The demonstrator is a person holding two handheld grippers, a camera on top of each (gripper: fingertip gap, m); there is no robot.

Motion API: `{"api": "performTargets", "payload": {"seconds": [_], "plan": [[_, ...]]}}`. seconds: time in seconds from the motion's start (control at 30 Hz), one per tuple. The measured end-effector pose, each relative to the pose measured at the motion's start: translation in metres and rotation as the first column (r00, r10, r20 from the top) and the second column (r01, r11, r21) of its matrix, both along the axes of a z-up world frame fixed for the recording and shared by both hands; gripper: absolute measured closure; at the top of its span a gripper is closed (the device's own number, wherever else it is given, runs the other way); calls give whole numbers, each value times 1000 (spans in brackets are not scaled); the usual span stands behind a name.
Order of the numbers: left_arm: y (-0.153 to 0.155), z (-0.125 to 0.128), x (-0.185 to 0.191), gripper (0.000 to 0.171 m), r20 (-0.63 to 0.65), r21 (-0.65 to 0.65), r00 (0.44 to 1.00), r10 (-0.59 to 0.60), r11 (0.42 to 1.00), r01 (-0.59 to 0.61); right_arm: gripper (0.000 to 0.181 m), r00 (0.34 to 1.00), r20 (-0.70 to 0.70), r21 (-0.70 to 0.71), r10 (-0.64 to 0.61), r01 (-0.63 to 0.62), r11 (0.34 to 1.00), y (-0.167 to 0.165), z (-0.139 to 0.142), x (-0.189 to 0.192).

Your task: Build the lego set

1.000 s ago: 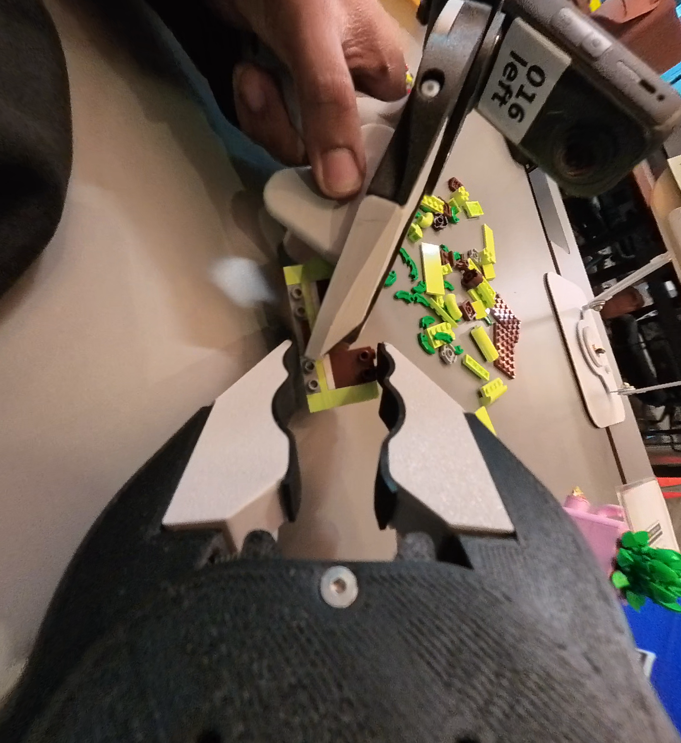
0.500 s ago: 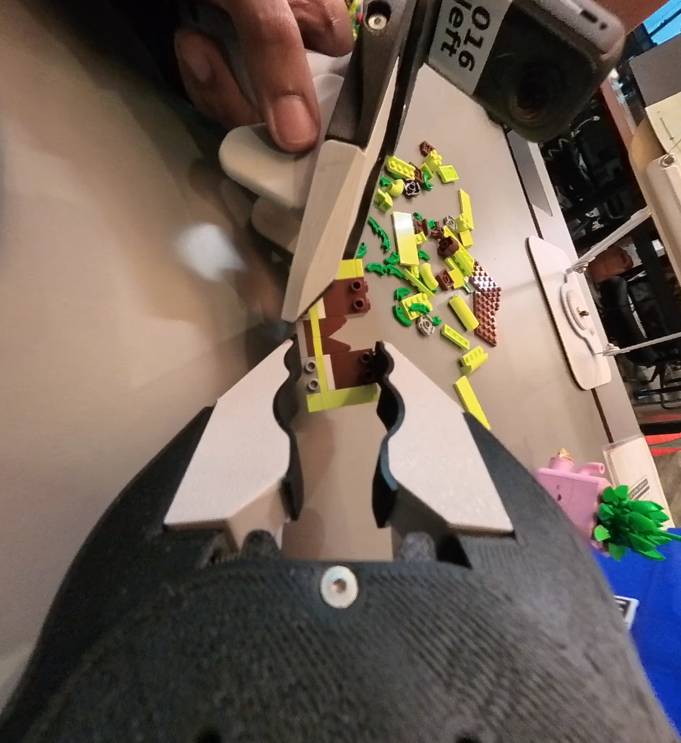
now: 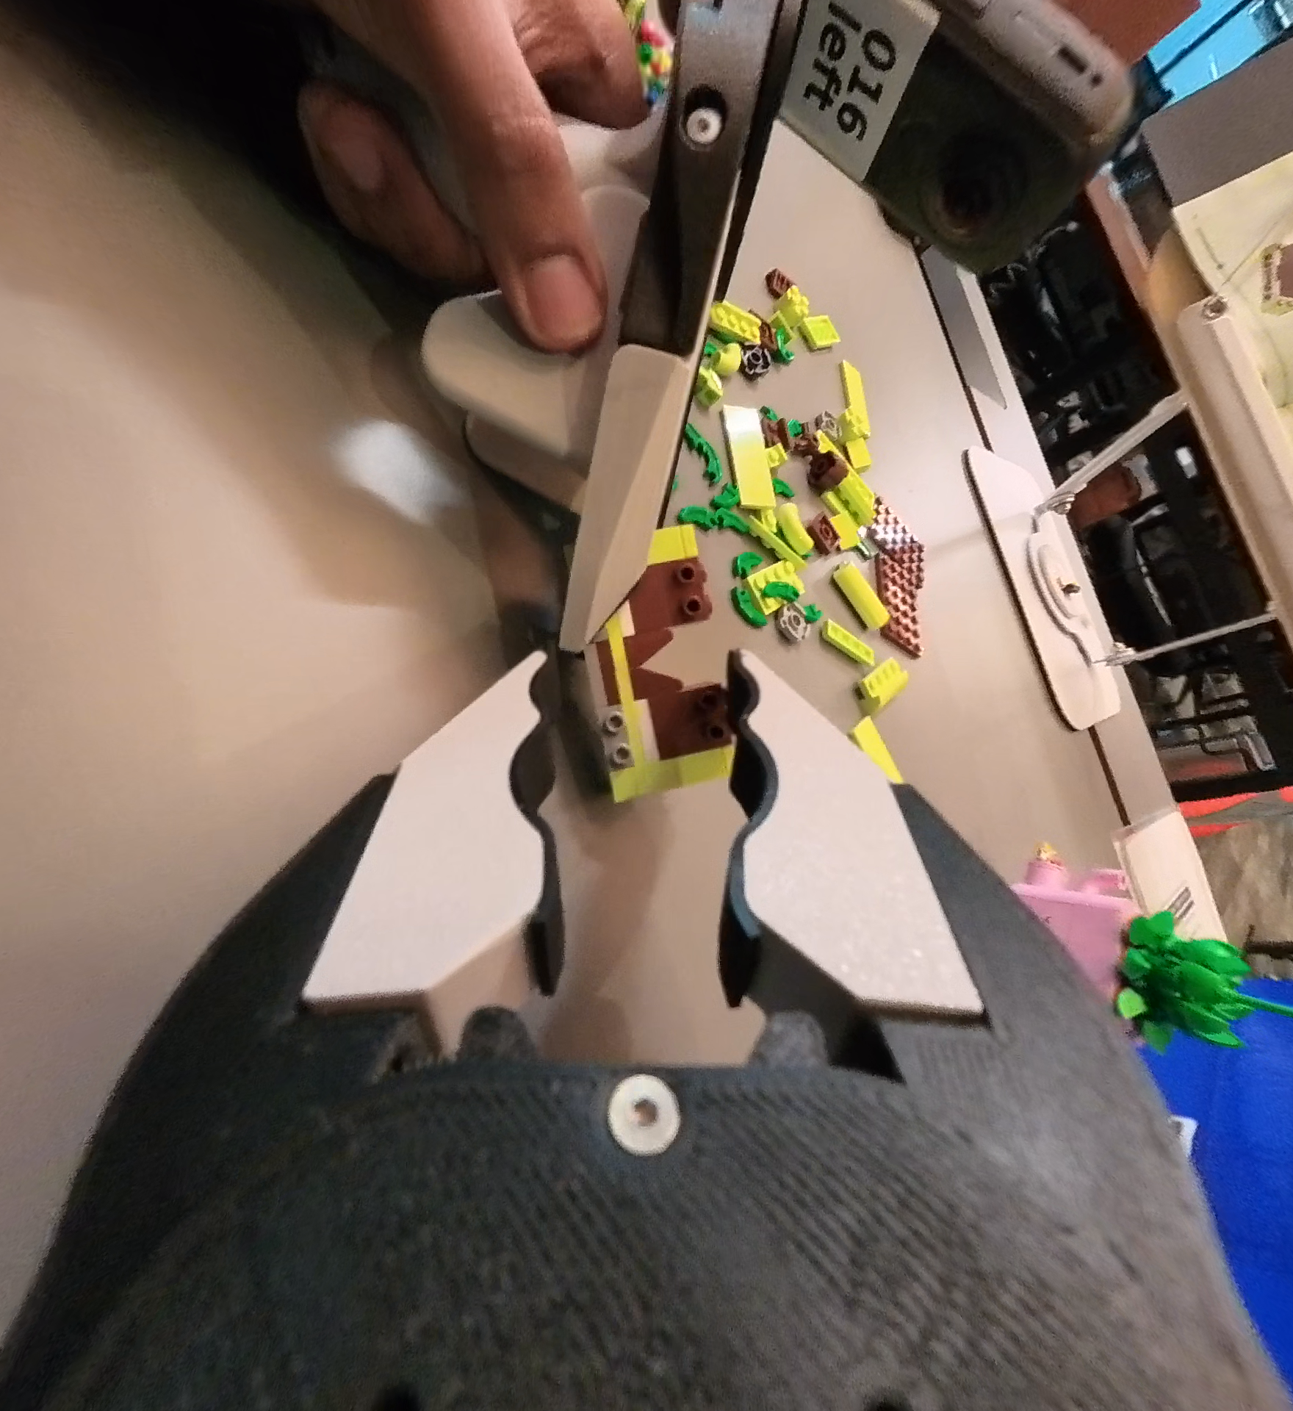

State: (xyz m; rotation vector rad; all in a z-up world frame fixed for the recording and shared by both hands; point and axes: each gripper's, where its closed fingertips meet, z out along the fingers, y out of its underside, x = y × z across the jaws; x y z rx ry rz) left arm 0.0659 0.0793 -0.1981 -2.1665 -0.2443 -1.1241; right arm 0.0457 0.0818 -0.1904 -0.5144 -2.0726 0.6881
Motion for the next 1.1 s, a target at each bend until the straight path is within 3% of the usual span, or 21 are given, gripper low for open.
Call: {"api": "performTargets", "payload": {"seconds": [0.4,1.1], "plan": [[4,1,0,155,25,-4,999,39,999,-39,157,999,-41,277,-12,23,961,2,-7,-1],[6,0,2,156,-62,24,998,27,999,-25,160,1000,-6,254,-11,12,967,3,-8,1]]}}
